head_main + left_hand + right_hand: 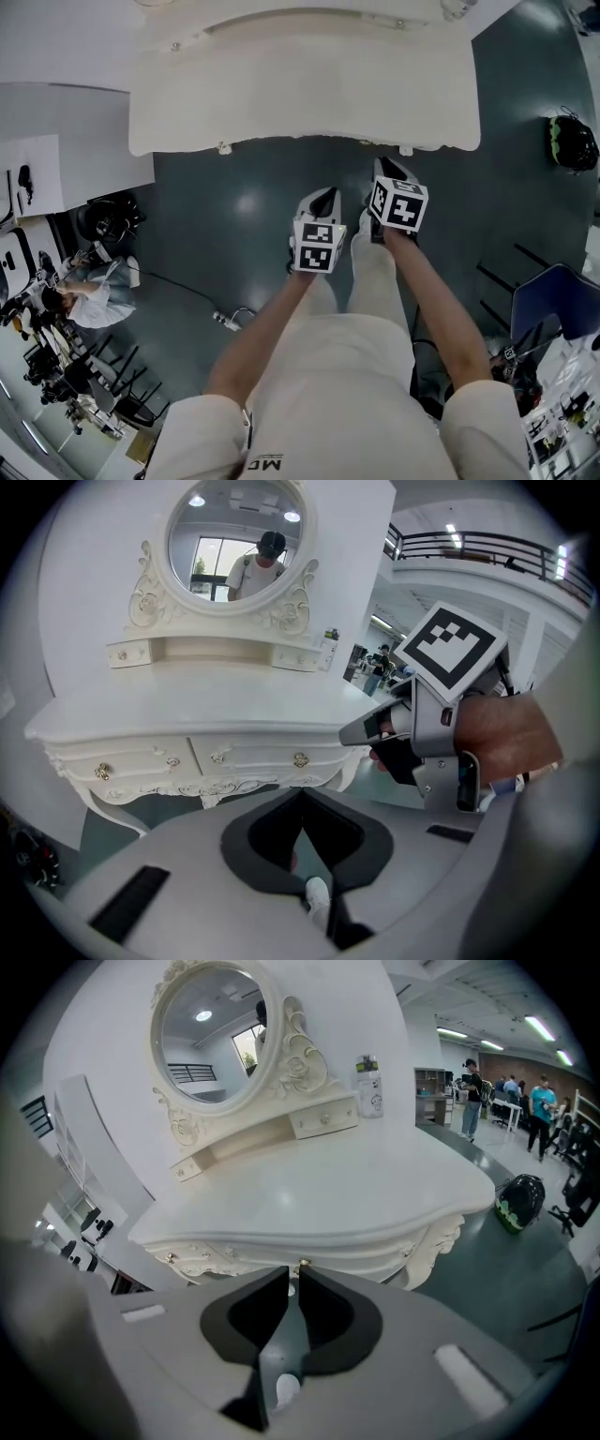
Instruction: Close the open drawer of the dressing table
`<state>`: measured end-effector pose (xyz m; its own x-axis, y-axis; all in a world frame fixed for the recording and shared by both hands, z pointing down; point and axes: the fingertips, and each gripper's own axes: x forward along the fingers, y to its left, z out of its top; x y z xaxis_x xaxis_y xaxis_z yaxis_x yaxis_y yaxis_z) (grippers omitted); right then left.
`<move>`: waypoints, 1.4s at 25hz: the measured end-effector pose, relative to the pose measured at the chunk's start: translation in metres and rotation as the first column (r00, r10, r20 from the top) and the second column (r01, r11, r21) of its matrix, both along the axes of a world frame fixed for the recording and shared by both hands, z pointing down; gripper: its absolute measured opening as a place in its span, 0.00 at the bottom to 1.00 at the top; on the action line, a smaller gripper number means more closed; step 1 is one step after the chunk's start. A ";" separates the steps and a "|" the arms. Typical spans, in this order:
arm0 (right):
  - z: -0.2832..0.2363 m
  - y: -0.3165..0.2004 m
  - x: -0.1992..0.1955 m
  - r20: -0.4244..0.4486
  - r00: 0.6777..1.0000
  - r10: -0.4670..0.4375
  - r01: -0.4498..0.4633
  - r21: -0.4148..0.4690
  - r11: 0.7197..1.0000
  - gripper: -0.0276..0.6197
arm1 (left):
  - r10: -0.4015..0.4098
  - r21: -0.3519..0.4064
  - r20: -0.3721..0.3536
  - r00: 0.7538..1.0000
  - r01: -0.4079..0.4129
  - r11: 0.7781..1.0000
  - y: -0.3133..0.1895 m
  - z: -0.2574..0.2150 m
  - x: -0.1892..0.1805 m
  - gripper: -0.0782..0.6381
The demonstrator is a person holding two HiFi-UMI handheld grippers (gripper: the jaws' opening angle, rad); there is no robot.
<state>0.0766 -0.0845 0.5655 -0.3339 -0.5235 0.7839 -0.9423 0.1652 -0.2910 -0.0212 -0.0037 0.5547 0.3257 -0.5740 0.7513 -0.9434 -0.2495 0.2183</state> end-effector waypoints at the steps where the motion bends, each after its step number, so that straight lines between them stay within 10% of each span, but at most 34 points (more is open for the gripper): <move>1: -0.004 0.000 0.000 0.001 1.000 -0.008 0.008 0.008 1.000 0.09 | 0.000 0.003 0.002 1.000 0.000 1.000 0.000 -0.003 0.000 0.12; 35: -0.180 0.044 -0.013 0.028 0.968 -0.251 0.233 0.283 0.930 0.05 | 0.058 0.156 -0.032 0.998 -0.053 0.986 0.006 -0.160 0.023 0.12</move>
<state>0.0634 -0.0405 0.3852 -0.5209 -0.6129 0.5941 -0.8452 0.4676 -0.2588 0.0013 0.0026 0.3949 0.3857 -0.6630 0.6416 -0.9193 -0.3350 0.2064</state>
